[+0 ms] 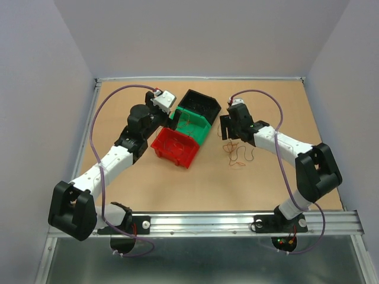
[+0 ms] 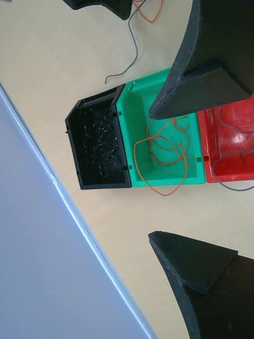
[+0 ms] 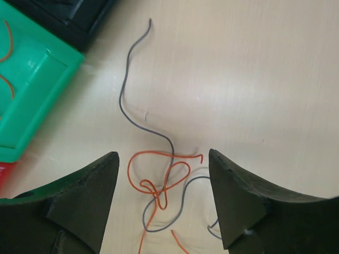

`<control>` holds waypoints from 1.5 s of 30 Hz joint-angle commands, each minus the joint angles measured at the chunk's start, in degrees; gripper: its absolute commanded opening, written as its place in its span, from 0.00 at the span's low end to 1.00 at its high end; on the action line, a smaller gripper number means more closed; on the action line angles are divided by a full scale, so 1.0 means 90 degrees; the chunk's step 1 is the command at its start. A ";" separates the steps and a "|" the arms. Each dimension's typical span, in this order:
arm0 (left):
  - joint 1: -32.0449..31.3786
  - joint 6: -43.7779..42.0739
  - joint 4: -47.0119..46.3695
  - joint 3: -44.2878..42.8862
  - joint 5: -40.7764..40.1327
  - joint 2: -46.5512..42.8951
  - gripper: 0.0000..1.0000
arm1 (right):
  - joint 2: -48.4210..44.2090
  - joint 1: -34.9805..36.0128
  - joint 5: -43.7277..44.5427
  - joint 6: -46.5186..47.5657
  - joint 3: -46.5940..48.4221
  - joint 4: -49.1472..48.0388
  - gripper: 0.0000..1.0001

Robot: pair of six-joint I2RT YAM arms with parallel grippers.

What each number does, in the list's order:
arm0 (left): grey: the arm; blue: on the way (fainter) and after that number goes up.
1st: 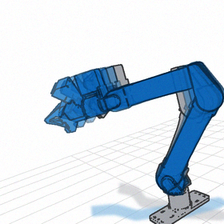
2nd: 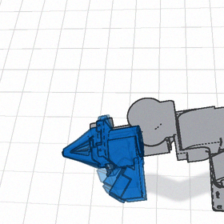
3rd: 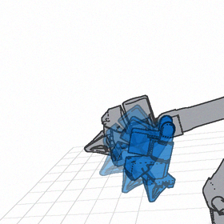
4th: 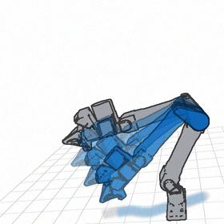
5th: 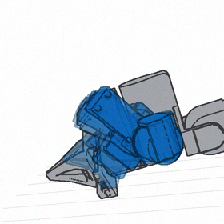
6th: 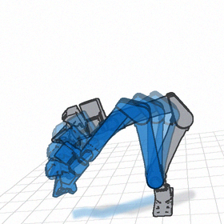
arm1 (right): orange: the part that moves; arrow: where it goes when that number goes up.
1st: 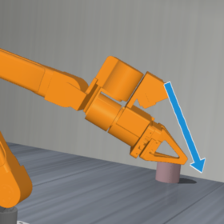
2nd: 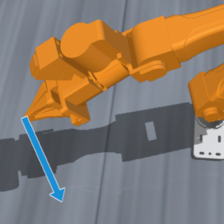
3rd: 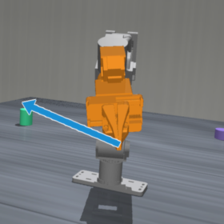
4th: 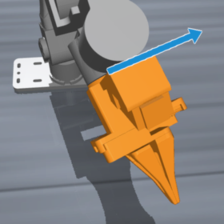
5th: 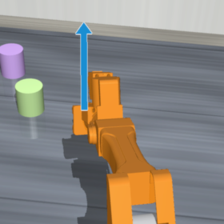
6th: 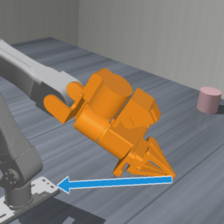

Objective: Untangle the cables

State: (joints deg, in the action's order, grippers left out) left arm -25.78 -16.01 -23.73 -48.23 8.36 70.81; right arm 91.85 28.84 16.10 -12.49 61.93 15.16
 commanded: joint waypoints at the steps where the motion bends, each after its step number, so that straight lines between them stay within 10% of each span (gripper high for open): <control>1: -0.0007 -0.0077 -0.0225 0.0027 0.0135 -0.0094 0.99 | -0.0206 -0.0011 0.0301 -0.0106 -0.0191 0.0522 0.72; 12: -0.0016 -0.0116 -0.0079 -0.0100 0.0223 0.0092 0.99 | 0.0077 0.0028 -0.0616 0.0303 -0.0338 0.0562 0.35; 16: -0.0007 -0.0116 -0.0069 -0.0120 0.0214 0.0101 0.99 | -0.0244 0.0223 -0.0676 0.0470 -0.0426 0.0553 0.01; 30: -0.0046 -0.0155 -0.0001 -0.0130 0.0243 0.0102 0.99 | -0.4686 0.0731 -0.2500 0.0578 -0.2339 -0.2152 0.01; 39: -0.0036 0.0060 -0.0147 -0.0032 -0.0235 -0.0181 0.99 | -0.3948 0.0731 -0.3019 0.0167 -0.2067 -0.3724 0.00; 40: -0.0026 0.0060 -0.0176 -0.0022 -0.0236 -0.0191 0.99 | -0.3502 0.0731 -0.3029 0.0138 -0.1980 -0.3793 0.01; 45: -0.0026 0.0041 -0.0167 0.0007 -0.0187 -0.0240 0.99 | -0.2044 0.0731 -0.2786 0.0469 -0.0867 -0.2536 0.75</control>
State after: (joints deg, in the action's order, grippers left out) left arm -25.91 -15.97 -22.48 -48.23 7.14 71.11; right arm 66.50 35.66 -10.33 -10.07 45.39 -11.97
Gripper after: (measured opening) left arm 0.986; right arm 0.626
